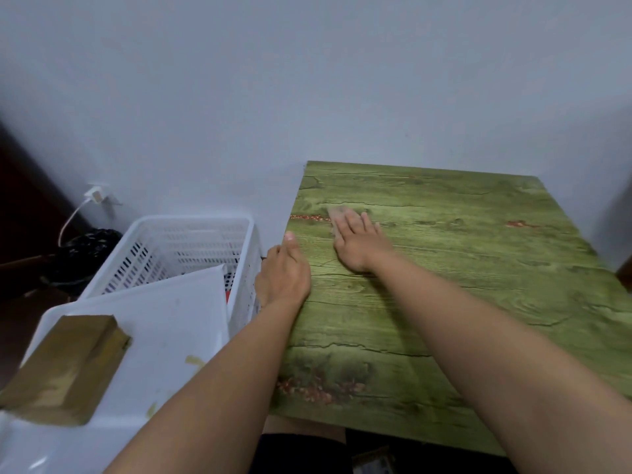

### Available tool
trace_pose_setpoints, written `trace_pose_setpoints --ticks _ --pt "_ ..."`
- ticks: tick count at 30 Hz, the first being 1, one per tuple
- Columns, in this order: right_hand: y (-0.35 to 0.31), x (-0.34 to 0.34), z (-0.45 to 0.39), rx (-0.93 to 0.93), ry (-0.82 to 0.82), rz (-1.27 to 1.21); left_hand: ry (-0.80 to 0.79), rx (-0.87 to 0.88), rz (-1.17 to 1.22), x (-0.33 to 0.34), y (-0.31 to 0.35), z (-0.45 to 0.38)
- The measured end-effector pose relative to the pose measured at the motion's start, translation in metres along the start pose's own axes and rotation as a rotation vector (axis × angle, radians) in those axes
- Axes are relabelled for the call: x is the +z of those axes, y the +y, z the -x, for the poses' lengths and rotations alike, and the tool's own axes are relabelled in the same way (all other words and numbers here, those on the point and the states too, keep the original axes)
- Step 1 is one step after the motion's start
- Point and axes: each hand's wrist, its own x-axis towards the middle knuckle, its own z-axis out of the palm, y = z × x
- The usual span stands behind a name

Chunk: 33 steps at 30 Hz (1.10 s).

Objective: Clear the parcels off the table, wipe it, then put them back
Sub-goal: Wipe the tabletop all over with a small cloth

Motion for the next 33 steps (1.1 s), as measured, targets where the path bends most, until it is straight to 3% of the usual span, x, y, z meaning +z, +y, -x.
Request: trace_pose_setpoints --ticks 7,13,18,23,28,33 --pt "-0.020 0.013 0.031 -0.365 -0.066 0.044 -0.030 0.038 -0.098 0.001 -0.002 -0.003" --pt "0.001 0.005 0.025 -0.018 0.020 -0.004 -0.015 0.138 -0.224 0.008 -0.010 -0.007" --pt "-0.007 0.012 0.042 -0.267 -0.067 0.051 -0.028 0.224 -0.375 0.014 -0.011 -0.009" --pt "0.010 0.003 0.027 0.015 0.014 0.009 -0.088 0.414 -0.463 0.017 -0.009 -0.009" --pt "-0.007 0.010 0.032 -0.242 -0.065 0.039 -0.151 0.427 -0.471 0.018 -0.002 -0.013" --pt "0.016 -0.003 0.020 -0.006 0.002 -0.005 -0.121 0.432 -0.469 0.016 0.003 -0.015"
